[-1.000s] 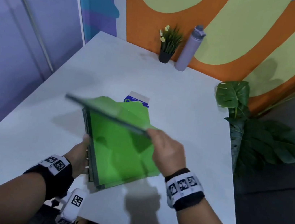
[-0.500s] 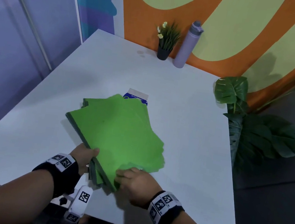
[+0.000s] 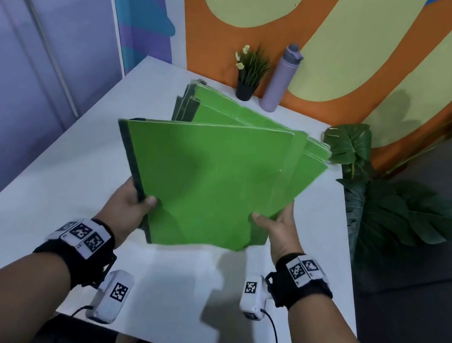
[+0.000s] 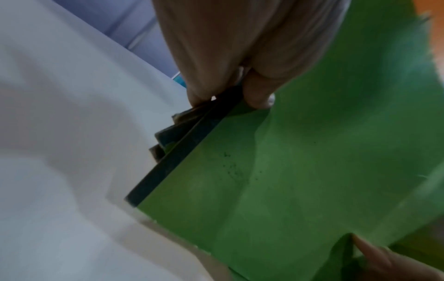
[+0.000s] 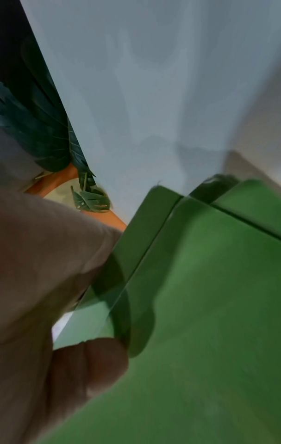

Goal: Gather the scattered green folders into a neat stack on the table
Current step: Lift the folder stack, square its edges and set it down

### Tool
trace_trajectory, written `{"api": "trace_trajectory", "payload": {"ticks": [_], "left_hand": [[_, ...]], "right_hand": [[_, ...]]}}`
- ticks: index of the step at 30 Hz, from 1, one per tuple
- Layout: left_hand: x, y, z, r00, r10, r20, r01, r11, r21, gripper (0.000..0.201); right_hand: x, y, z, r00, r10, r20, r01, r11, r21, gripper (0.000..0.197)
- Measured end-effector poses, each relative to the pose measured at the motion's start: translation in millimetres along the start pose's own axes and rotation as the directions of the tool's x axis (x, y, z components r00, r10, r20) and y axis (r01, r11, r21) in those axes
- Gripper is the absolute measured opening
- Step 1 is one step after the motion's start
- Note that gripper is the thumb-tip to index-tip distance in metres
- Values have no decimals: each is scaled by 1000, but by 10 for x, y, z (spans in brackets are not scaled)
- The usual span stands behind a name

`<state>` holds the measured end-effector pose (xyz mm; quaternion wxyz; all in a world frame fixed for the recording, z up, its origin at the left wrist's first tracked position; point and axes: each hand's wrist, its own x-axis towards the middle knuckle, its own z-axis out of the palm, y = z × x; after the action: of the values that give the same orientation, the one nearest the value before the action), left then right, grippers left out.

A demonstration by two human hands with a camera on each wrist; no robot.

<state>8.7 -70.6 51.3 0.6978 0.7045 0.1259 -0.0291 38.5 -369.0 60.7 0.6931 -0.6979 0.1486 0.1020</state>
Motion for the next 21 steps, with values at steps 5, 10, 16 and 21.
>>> {"api": "trace_trajectory", "payload": {"ticks": [5, 10, 16, 21], "left_hand": [[32, 45, -37, 999, 0, 38, 1, 1000, -31, 49], [-10, 171, 36, 996, 83, 38, -78, 990, -120, 82], [-33, 203, 66, 991, 130, 24, -126, 984, -123, 82], [-91, 115, 115, 995, 98, -32, -100, 993, -68, 60]], "right_hand": [[-104, -1, 58, 993, -116, -33, 119, 982, 146, 102], [-210, -150, 126, 968, -253, -1, 245, 937, 248, 79], [-225, -183, 179, 966, -257, 15, 243, 929, 280, 81], [-230, -168, 332, 966, -218, -135, 251, 912, 324, 43]]}}
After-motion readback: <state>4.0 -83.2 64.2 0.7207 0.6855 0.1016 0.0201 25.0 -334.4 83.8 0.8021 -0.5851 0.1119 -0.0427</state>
